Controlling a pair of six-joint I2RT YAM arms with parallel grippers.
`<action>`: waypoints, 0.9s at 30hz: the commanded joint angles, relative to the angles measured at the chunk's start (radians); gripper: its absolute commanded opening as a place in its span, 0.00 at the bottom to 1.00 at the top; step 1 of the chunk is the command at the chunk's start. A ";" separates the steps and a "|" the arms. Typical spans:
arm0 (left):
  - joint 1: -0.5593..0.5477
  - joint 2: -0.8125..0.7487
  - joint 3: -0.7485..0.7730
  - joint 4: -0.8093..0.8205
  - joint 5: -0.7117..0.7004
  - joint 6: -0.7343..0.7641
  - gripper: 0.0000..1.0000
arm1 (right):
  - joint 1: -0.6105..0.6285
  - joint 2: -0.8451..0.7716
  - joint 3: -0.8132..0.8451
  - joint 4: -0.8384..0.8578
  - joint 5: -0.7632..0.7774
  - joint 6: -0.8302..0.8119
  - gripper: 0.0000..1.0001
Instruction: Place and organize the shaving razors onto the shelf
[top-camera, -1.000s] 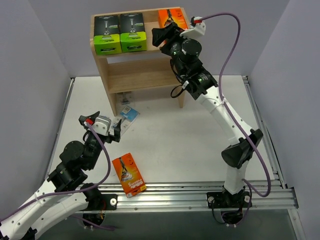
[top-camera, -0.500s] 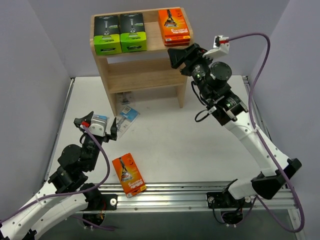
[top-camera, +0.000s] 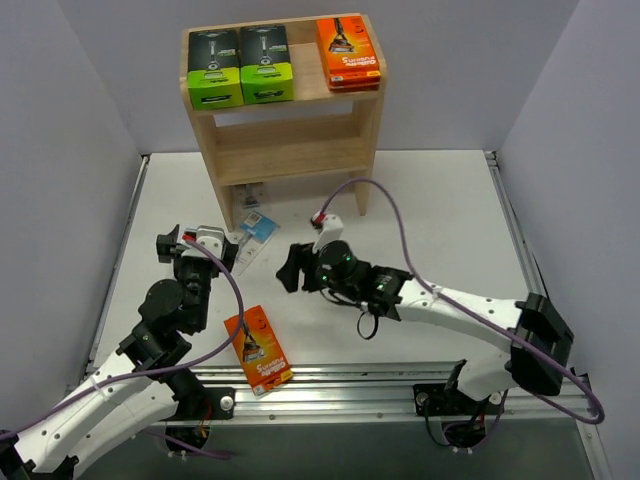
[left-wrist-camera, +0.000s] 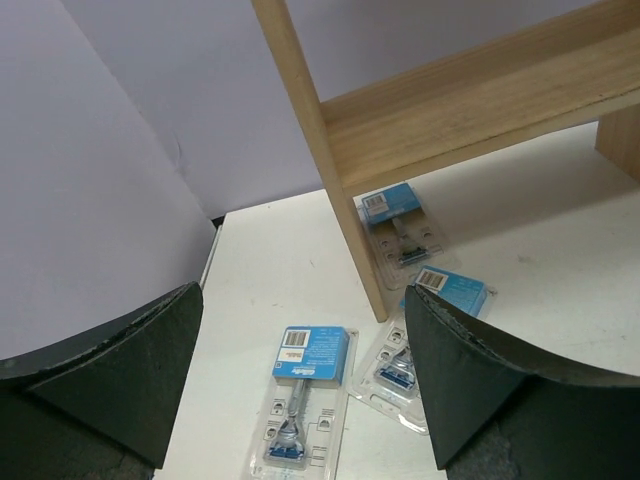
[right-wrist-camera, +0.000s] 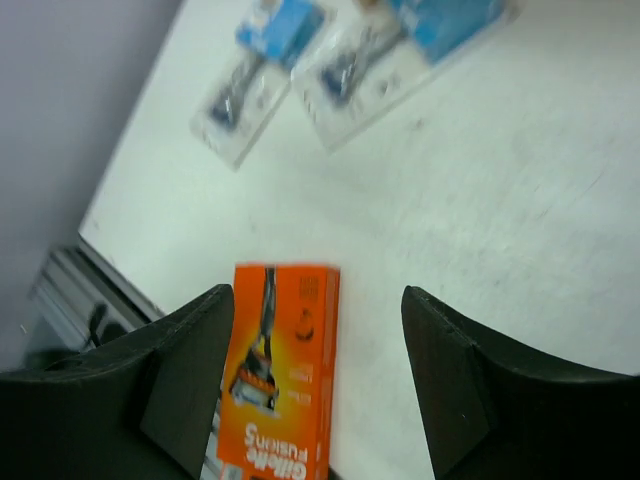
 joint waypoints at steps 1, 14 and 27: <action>0.015 0.014 -0.007 0.086 -0.048 0.030 0.90 | 0.132 0.085 0.006 0.053 0.064 0.005 0.63; 0.064 -0.014 -0.039 0.183 -0.131 0.069 0.94 | 0.424 0.198 0.013 -0.074 0.231 0.132 0.68; 0.065 -0.064 -0.012 0.145 -0.105 0.023 0.94 | 0.559 0.149 -0.257 0.106 0.357 0.659 0.55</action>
